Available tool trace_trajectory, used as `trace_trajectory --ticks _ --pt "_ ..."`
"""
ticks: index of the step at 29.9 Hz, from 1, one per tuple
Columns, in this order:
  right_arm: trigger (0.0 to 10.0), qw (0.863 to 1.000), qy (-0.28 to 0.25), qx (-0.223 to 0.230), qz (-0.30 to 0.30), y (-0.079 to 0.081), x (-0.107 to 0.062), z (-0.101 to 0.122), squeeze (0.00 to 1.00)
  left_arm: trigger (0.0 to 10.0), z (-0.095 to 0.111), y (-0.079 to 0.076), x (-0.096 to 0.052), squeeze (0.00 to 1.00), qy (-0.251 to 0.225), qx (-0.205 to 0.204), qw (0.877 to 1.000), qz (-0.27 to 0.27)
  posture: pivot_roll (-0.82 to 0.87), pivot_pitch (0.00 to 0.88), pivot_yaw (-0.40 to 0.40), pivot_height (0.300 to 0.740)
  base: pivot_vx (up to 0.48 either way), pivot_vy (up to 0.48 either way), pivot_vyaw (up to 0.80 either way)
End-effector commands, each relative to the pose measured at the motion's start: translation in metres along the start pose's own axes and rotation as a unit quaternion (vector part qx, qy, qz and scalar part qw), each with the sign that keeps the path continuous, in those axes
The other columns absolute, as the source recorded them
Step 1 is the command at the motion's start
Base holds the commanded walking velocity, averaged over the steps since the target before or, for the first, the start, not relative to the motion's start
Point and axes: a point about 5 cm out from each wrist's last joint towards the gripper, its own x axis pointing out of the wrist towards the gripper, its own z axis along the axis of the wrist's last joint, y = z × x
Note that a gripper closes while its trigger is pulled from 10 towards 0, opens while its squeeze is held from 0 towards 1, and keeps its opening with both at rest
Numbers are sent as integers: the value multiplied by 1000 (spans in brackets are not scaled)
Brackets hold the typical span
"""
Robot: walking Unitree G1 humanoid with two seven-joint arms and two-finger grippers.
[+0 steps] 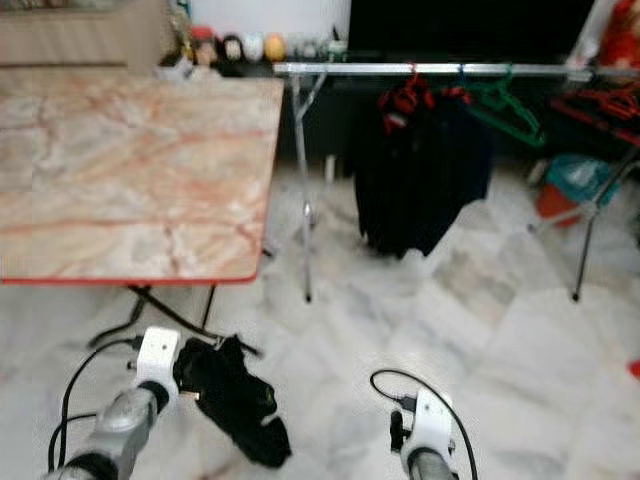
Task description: Hang hanger
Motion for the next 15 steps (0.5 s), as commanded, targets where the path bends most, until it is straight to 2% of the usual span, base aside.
trace_trajectory --ticks 1,8,15 --pt "10000 1000 -5 -6 3 -1 -1 -1 0 10000 5 0 2 0 -10 0 1000 -1 90 0 -7 740 0 431 800" --pt "10000 1000 -3 -7 8 1 0 0 0 10000 6 0 3 0 -10 2 1000 -2 91 0 -6 740 0 428 725" --pt "10000 1000 0 -5 5 1 -1 -1 0 10000 6 0 3 0 -10 2 1000 -1 92 0 -7 740 0 430 0"
